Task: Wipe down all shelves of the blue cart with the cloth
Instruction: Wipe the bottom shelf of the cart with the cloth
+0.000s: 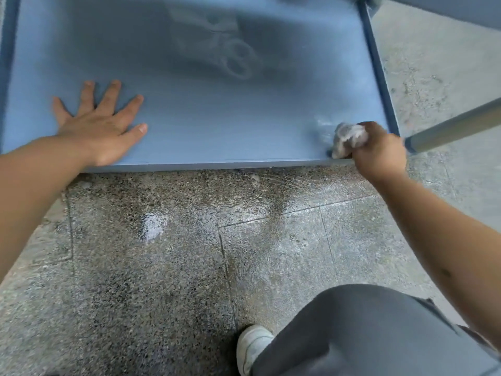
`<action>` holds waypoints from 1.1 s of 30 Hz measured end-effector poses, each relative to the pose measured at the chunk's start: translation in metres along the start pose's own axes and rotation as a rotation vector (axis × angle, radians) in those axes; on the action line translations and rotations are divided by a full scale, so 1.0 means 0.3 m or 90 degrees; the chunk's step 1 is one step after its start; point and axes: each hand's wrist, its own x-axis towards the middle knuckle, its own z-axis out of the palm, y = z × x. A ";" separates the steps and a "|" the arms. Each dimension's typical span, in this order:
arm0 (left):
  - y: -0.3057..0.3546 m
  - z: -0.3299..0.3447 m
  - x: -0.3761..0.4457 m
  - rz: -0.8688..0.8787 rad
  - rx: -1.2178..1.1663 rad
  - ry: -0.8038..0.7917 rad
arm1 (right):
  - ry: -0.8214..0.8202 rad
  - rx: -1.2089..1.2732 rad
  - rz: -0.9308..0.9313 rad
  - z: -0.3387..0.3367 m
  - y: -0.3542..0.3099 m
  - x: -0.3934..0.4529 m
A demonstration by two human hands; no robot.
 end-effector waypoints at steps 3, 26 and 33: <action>0.002 0.001 -0.003 0.002 -0.012 -0.004 | 0.099 0.083 0.145 -0.038 0.033 0.092; -0.001 0.011 0.014 0.011 0.001 0.012 | 0.081 0.236 0.120 0.266 -0.174 -0.046; 0.009 0.001 0.007 0.005 0.008 -0.027 | 0.022 0.238 -0.077 0.360 -0.559 -0.249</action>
